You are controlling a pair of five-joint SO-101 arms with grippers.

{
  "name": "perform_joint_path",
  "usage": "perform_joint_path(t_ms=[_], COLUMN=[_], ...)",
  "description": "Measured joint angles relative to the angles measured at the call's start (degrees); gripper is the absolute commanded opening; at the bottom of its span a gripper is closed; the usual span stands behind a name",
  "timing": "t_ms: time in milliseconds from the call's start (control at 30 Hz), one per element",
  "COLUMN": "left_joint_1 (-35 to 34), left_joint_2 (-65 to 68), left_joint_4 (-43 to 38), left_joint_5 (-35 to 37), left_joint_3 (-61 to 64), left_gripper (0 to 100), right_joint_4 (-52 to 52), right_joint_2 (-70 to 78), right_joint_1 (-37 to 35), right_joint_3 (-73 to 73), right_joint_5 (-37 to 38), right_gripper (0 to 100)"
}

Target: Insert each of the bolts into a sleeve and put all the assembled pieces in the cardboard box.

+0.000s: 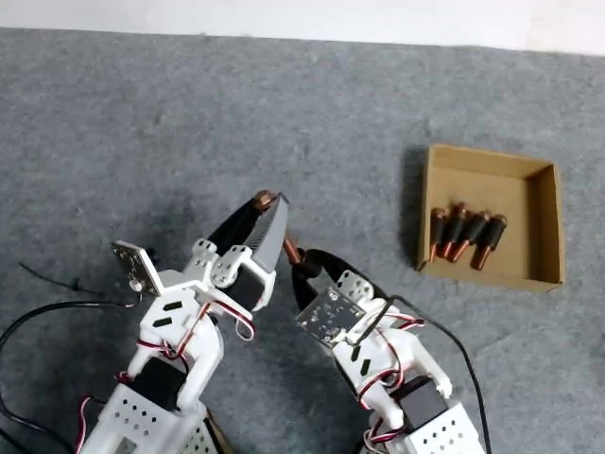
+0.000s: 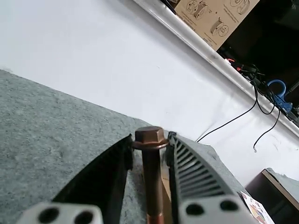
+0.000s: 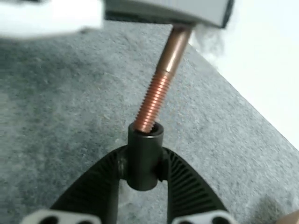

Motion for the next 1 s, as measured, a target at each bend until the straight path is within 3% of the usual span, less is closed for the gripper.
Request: perform_joint_path(t_ms=[800, 1000], left_joint_1=[-2.20, 0.35], left_joint_2=[-0.18, -0.79], left_joint_4=[5.98, 9.58], left_joint_5=[0.44, 0.18], left_joint_3=[0.09, 0.09], left_gripper=[0, 0], right_joint_4=[0.70, 0.79], right_joint_2=[0.09, 0.18], right_joint_1=[-2.02, -1.58], right_joint_3=[0.00, 0.00], right_joint_5=[-0.18, -0.09], right_gripper=[0.5, 0.5])
